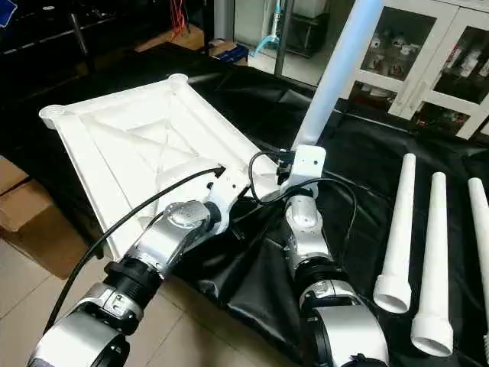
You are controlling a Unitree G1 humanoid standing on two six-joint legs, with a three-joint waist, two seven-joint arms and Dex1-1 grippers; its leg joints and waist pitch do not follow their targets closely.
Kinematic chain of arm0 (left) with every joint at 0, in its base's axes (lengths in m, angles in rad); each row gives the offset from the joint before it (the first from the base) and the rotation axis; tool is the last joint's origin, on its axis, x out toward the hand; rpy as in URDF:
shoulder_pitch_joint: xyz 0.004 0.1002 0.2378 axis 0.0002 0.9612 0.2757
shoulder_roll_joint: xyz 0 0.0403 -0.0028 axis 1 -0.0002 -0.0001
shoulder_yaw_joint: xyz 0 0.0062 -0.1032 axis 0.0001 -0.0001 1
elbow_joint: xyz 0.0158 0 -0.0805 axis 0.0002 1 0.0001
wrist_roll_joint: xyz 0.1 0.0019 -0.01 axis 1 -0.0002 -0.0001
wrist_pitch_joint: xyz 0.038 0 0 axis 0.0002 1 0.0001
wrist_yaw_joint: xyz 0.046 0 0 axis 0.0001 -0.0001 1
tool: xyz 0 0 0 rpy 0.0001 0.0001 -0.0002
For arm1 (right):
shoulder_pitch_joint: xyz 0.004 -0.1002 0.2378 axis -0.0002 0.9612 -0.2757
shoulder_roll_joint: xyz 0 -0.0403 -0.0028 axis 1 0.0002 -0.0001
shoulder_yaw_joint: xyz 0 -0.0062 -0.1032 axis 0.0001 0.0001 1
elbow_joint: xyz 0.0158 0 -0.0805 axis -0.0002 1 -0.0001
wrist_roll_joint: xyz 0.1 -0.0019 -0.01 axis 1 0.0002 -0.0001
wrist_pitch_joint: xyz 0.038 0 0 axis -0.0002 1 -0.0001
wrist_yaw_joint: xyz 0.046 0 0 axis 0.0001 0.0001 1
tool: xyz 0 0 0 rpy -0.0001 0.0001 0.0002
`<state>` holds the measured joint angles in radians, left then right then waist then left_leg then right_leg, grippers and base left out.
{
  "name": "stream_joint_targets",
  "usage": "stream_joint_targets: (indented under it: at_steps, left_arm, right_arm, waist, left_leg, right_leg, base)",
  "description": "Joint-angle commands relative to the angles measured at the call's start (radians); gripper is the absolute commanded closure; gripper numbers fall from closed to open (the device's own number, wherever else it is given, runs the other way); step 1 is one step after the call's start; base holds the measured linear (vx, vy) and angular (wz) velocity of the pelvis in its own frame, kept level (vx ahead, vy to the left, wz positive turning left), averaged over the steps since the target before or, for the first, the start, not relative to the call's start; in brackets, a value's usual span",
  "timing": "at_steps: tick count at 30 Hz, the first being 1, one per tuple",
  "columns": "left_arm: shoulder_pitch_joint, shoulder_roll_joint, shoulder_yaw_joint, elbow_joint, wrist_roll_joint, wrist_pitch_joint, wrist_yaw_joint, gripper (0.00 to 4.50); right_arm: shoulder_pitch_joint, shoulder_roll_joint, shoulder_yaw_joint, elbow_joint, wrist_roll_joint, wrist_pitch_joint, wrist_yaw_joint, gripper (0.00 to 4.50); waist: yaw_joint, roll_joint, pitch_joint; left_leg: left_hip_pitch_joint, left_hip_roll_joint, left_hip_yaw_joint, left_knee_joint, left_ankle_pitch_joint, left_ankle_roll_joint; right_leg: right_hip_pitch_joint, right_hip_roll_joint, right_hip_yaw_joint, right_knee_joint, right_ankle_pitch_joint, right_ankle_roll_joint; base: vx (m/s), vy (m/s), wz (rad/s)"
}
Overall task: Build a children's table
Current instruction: Insert table leg to table base
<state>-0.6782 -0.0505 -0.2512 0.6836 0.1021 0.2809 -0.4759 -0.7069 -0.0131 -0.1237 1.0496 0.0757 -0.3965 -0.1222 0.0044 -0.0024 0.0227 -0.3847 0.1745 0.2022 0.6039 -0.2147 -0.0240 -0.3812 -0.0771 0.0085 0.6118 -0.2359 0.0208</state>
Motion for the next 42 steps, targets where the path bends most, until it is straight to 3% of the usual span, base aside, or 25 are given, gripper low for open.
stream_joint_targets:
  at_steps: [1,5,8,13,14,15,22,26,28,30,34,36,37,38,39,42]
  left_arm:
    - [-0.045,0.005,0.06,-0.001,-0.019,-0.042,0.069,4.5]
    - [-0.045,0.008,0.057,0.0,-0.021,-0.041,0.057,4.5]
    - [-0.036,0.018,0.046,-0.009,-0.022,-0.034,0.026,4.5]
    - [-0.01,0.044,0.022,-0.037,-0.025,-0.012,-0.042,4.5]
    - [-0.005,0.051,0.018,-0.041,-0.025,-0.012,-0.054,4.5]
    - [0.0,0.057,0.016,-0.043,-0.024,-0.014,-0.061,4.5]
    - [0.022,0.095,-0.007,-0.066,-0.032,-0.015,-0.135,4.5]
    - [0.067,0.166,-0.066,-0.136,-0.04,-0.081,-0.3,4.5]
    - [0.107,0.242,-0.103,-0.197,-0.058,-0.182,-0.441,4.5]
    - [0.128,0.282,-0.117,-0.23,-0.067,-0.21,-0.501,4.5]
    - [0.166,0.364,-0.14,-0.289,-0.081,-0.232,-0.599,4.5]
    - [0.187,0.396,-0.142,-0.313,-0.091,-0.267,-0.633,4.5]
    - [0.191,0.397,-0.139,-0.314,-0.092,-0.279,-0.634,4.5]
    - [0.192,0.393,-0.134,-0.311,-0.09,-0.296,-0.624,4.5]
    - [0.192,0.39,-0.13,-0.307,-0.086,-0.308,-0.614,4.5]
    - [0.192,0.38,-0.125,-0.285,-0.064,-0.357,-0.568,4.5]
  right_arm:
    - [0.041,0.035,0.012,0.083,-0.008,0.052,0.027,2.63]
    - [0.031,0.022,0.034,0.099,-0.037,0.074,0.027,2.63]
    - [0.02,0.001,0.085,0.12,-0.095,0.127,0.032,2.63]
    - [0.008,-0.012,0.098,0.137,-0.112,0.178,0.058,2.63]
    - [0.006,-0.012,0.094,0.14,-0.108,0.184,0.06,2.63]
    - [0.005,-0.011,0.089,0.142,-0.103,0.189,0.063,2.63]
    - [-0.002,0.003,0.015,0.149,-0.011,0.246,0.153,2.63]
    - [0.004,-0.037,-0.013,0.126,0.04,0.3,0.33,2.63]
    - [0.029,-0.093,-0.003,0.075,0.065,0.344,0.509,2.63]
    - [0.051,-0.127,0.012,0.036,0.072,0.366,0.603,2.63]
    - [0.134,-0.223,0.067,-0.097,0.078,0.407,0.816,2.63]
    - [0.237,-0.312,0.12,-0.254,0.094,0.422,0.993,2.63]
    - [0.265,-0.33,0.127,-0.299,0.103,0.428,1.03,2.63]
    - [0.291,-0.344,0.126,-0.337,0.117,0.435,1.054,2.63]
    - [0.309,-0.352,0.123,-0.363,0.127,0.437,1.066,2.63]
    - [0.367,-0.365,0.091,-0.425,0.155,0.427,1.069,2.63]
  waist:
    - [0.004,-0.004,-0.055]
    - [0.003,-0.003,-0.055]
    - [0.002,-0.002,-0.055]
    - [-0.002,-0.001,-0.056]
    - [-0.001,0.008,-0.056]
    - [-0.005,0.004,-0.056]
    - [-0.011,0.008,-0.055]
    - [-0.012,0.014,-0.055]
    - [-0.013,0.013,-0.058]
    - [-0.012,0.018,-0.06]
    - [0.008,0.013,-0.061]
    - [0.022,0.011,-0.06]
    - [0.037,0.011,-0.06]
    - [0.041,0.004,-0.058]
    - [0.05,0.006,-0.057]
    - [0.054,0.004,-0.054]
  left_leg:
    - [0.024,0.051,-0.021,-0.054,0.045,0.154]
    - [0.024,0.051,-0.021,-0.053,0.046,0.154]
    - [0.024,0.049,-0.021,-0.053,0.052,0.151]
    - [0.023,0.049,-0.022,-0.051,0.053,0.154]
    - [0.022,0.049,-0.024,-0.051,0.059,0.153]
    - [0.022,0.049,-0.022,-0.051,0.057,0.153]
    - [0.022,0.053,-0.023,-0.054,0.028,0.15]
    - [0.022,0.057,-0.023,-0.055,0.021,0.156]
    - [0.019,0.059,-0.026,-0.053,0.039,0.164]
    - [0.027,0.06,-0.025,-0.049,0.069,0.169]
    - [0.031,0.061,-0.021,-0.045,0.118,0.168]
    - [0.033,0.063,-0.022,-0.044,0.105,0.165]
    - [0.041,0.068,-0.02,-0.045,0.094,0.158]
    - [0.043,0.068,-0.016,-0.046,0.09,0.154]
    - [0.041,0.068,-0.015,-0.047,0.086,0.142]
    - [0.039,0.069,-0.017,-0.056,0.024,0.102]
  right_leg:
    - [0.042,-0.052,0.011,-0.034,0.34,-0.299]
    - [0.041,-0.051,0.01,-0.034,0.334,-0.302]
    - [0.042,-0.05,0.01,-0.034,0.331,-0.305]
    - [0.044,-0.051,0.011,-0.033,0.343,-0.309]
    - [0.045,-0.052,0.011,-0.03,0.349,-0.311]
    - [0.044,-0.051,0.011,-0.032,0.353,-0.314]
    - [0.047,-0.054,0.009,-0.032,0.35,-0.338]
    - [0.048,-0.056,0.005,-0.031,0.351,-0.352]
    - [0.053,-0.057,-0.001,-0.026,0.375,-0.357]
    - [0.05,-0.054,-0.004,-0.022,0.411,-0.364]
    - [0.047,-0.051,-0.006,-0.014,0.466,-0.352]
    - [0.05,-0.05,-0.005,-0.015,0.464,-0.337]
    - [0.045,-0.051,-0.006,-0.017,0.459,-0.326]
    - [0.042,-0.046,-0.006,-0.019,0.451,-0.322]
    - [0.042,-0.046,-0.005,-0.017,0.437,-0.315]
    - [0.04,-0.053,-0.004,-0.026,0.333,-0.303]
  base:
    - [0.0,0.0,0.0]
    - [0.0,0.0,0.0]
    - [0.0,0.0,0.0]
    - [0.0,0.0,0.0]
    - [0.0,0.0,0.0]
    - [0.0,0.0,0.0]
    - [0.0,0.0,0.0]
    - [0.0,0.0,0.0]
    - [0.0,0.0,0.0]
    - [0.0,0.0,0.0]
    - [0.0,0.0,0.0]
    - [0.0,0.0,0.0]
    - [0.0,0.0,0.0]
    - [0.0,0.0,0.0]
    - [0.0,0.0,0.0]
    - [0.0,0.0,0.0]
